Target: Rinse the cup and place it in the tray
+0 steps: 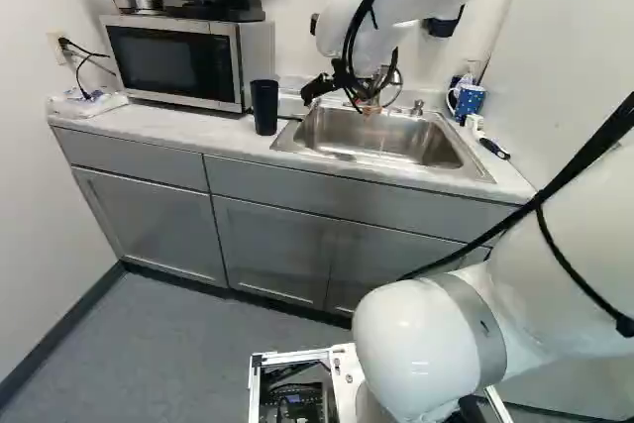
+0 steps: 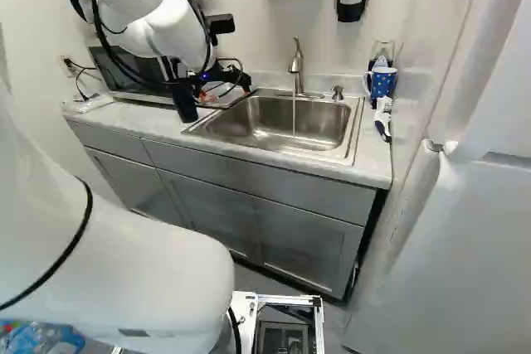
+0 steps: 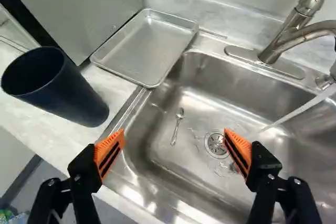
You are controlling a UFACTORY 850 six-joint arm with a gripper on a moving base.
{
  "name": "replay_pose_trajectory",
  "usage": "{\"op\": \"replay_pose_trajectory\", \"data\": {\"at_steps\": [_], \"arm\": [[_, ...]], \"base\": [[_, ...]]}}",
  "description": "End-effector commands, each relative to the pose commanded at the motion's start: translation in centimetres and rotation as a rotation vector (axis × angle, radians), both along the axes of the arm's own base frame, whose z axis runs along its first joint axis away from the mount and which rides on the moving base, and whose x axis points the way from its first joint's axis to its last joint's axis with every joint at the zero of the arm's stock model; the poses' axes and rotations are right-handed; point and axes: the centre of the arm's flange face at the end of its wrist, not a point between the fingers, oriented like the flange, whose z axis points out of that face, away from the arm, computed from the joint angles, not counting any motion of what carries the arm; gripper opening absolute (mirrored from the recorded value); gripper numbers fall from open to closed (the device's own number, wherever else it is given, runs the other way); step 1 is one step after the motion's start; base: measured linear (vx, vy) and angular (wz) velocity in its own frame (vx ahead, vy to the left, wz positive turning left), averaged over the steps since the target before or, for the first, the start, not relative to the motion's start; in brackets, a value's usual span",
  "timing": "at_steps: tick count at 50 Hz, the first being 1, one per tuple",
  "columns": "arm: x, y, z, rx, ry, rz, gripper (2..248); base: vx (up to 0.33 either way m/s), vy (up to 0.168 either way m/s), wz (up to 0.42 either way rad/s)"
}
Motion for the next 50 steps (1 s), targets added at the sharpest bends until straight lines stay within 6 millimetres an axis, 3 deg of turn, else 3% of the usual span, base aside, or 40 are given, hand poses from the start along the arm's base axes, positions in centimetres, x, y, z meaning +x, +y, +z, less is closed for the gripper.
{"op": "replay_pose_trajectory", "data": {"at_steps": [50], "arm": [[0.3,7.8,0.1,0.016,0.009,0.169,247]], "base": [[0.000,0.000,0.000]]}}
